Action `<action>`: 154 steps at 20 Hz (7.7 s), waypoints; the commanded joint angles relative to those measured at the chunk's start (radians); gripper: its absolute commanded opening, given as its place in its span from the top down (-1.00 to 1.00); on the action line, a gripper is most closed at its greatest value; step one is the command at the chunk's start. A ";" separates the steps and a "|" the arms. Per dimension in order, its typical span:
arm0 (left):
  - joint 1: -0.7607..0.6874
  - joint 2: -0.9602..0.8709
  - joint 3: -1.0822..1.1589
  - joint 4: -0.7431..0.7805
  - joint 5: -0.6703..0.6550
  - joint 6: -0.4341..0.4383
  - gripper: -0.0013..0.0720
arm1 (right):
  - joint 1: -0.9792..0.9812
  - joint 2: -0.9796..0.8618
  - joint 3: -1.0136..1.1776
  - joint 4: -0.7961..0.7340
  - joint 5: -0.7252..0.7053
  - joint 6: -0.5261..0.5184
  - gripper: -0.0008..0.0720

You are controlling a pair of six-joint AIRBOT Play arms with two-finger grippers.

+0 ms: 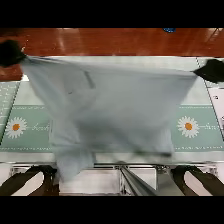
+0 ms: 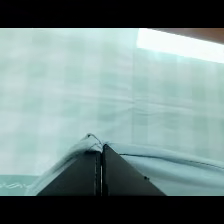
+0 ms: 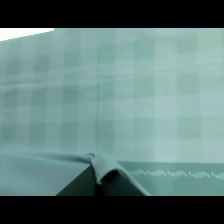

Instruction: Fold the shirts.

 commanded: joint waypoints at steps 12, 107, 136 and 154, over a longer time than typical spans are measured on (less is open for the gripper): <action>0.015 -0.645 0.255 -0.181 -0.017 0.004 0.93 | -0.011 -0.750 0.374 0.138 -0.039 -0.066 0.90; 0.091 -0.810 0.243 -0.623 -0.099 0.122 0.85 | -0.124 -0.753 0.092 0.518 -0.089 -0.221 0.89; -0.234 -0.072 -0.263 -0.182 0.200 0.182 -0.41 | -0.041 -0.722 -0.042 0.539 -0.072 -0.232 0.90; -0.855 -0.713 0.159 -0.438 0.137 0.022 0.93 | -0.042 0.602 -0.538 0.214 0.102 0.129 0.90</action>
